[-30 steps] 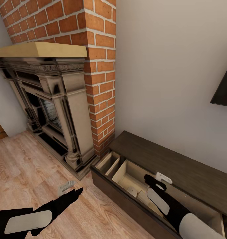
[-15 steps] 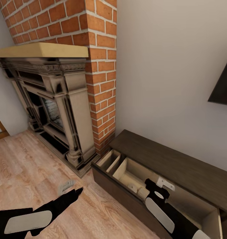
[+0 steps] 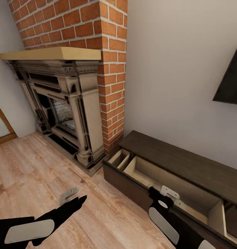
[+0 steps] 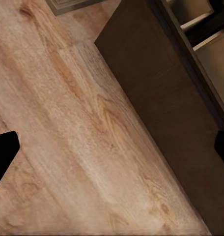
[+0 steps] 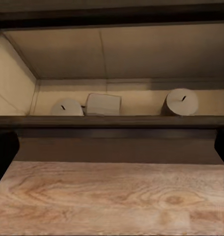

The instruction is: Place each of the two pumpkins and all three candles from the living room inside a cabinet in the living room (use any cabinet), then make sure every cabinet is closed, and position the cauldron so it is next to a table in the living room.

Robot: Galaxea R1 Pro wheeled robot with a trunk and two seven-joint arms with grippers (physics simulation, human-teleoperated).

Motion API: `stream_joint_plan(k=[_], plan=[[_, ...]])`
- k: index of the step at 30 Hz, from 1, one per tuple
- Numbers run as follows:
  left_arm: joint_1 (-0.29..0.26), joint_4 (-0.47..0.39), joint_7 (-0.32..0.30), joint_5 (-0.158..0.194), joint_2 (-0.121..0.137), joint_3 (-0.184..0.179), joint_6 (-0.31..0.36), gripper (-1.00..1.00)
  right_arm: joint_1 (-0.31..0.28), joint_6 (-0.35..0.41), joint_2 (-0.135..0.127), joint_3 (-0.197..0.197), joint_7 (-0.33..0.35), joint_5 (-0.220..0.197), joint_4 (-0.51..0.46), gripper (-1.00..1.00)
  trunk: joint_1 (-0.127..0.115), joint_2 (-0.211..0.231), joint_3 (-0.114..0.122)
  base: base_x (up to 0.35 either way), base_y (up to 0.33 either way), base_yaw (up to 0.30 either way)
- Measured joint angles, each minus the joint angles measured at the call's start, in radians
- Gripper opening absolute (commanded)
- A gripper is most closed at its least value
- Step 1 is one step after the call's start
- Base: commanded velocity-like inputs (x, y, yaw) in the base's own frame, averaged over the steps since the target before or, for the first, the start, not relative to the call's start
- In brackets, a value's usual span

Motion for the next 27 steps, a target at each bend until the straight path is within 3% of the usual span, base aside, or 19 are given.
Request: stream_joint_plan(k=[7,12,15,24,27], plan=[[-0.001,0.0,0.0,-0.001,-0.001,0.0,0.0,1.0,0.0,0.0,0.005,0.015,0.0,0.002,0.0,1.0,0.0,0.0,0.007,-0.298,0.194,-0.131],[-0.001,0.0,-0.001,-0.001,-0.001,0.0,0.0,1.0,0.0,0.0,0.005,0.075,0.001,0.005,0.0,1.0,0.0,0.0,0.013,-0.296,0.196,-0.194],[-0.001,0.0,-0.001,-0.001,-0.001,0.0,0.0,1.0,0.0,0.0,0.005,0.091,0.001,0.005,0.0,1.0,0.0,0.0,0.017,-0.295,0.197,-0.201],[-0.001,0.006,-0.003,0.0,-0.003,-0.001,0.001,1.0,0.0,-0.003,0.005,0.104,0.024,0.006,0.051,1.0,0.0,0.0,0.029,-0.233,0.164,-0.203],[-0.001,0.092,-0.008,-0.001,-0.035,-0.007,0.007,1.0,0.0,-0.011,0.005,0.104,0.055,0.007,0.077,1.0,-0.001,0.0,0.034,-0.018,0.013,-0.203]])
